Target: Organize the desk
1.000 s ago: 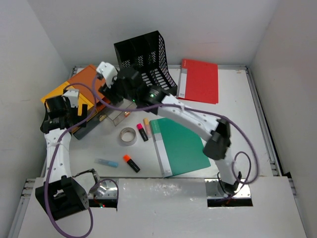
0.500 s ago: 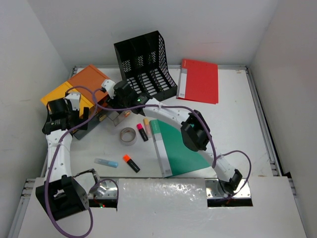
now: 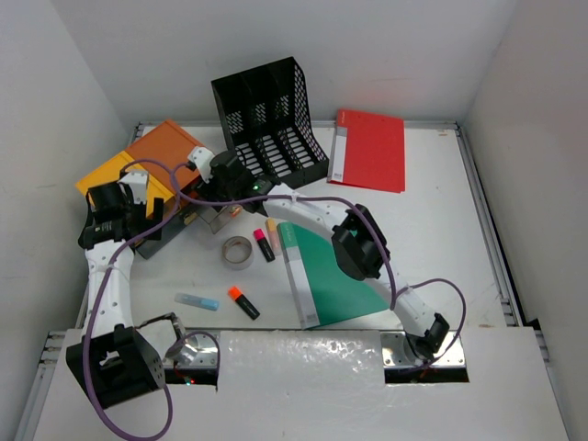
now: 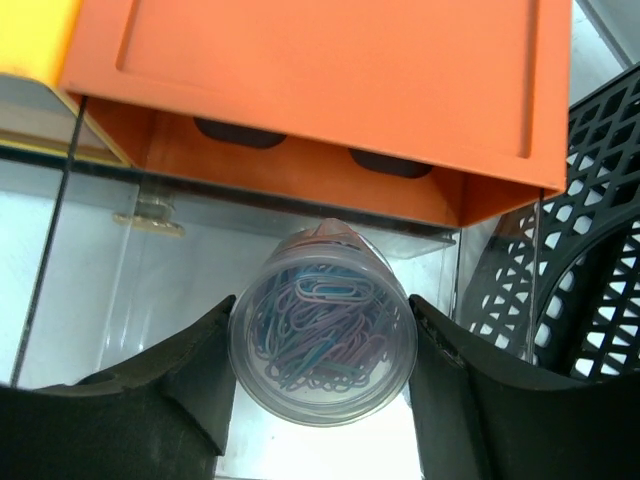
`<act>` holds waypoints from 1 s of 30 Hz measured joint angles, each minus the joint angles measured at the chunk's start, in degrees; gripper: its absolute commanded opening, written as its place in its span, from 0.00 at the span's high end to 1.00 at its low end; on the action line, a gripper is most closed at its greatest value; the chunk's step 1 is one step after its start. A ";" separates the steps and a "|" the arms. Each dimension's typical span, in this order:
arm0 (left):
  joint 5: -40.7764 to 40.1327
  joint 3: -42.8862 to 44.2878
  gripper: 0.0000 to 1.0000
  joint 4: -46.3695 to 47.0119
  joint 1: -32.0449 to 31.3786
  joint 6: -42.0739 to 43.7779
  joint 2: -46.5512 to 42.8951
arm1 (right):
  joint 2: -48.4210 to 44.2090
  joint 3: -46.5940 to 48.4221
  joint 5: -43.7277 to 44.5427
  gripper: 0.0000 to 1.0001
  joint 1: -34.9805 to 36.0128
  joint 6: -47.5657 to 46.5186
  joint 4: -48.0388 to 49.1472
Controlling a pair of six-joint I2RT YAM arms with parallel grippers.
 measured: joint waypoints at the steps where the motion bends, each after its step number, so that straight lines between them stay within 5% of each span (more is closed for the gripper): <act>1: -0.22 0.00 0.00 0.00 0.00 0.00 0.00 | 0.02 0.24 -0.02 0.31 0.00 0.09 0.11; 6: -0.50 -0.02 0.00 0.04 0.02 0.04 0.00 | 0.02 0.33 -0.20 0.12 0.00 0.63 0.28; 14: -0.48 -0.04 0.00 0.37 0.02 -0.04 0.28 | -4.11 -1.86 -1.68 0.10 0.17 0.55 -0.42; 17: -0.50 -0.04 0.00 0.35 0.00 -0.07 0.28 | -13.20 -10.29 -2.29 0.26 0.52 0.37 1.77; 23: -0.44 0.00 0.00 0.35 0.00 -0.17 0.28 | -37.18 -33.51 -3.30 0.99 1.38 3.10 11.45; 30: -0.35 0.76 0.00 0.33 0.00 -1.36 0.55 | -40.13 -45.86 -0.42 1.00 1.33 8.44 17.49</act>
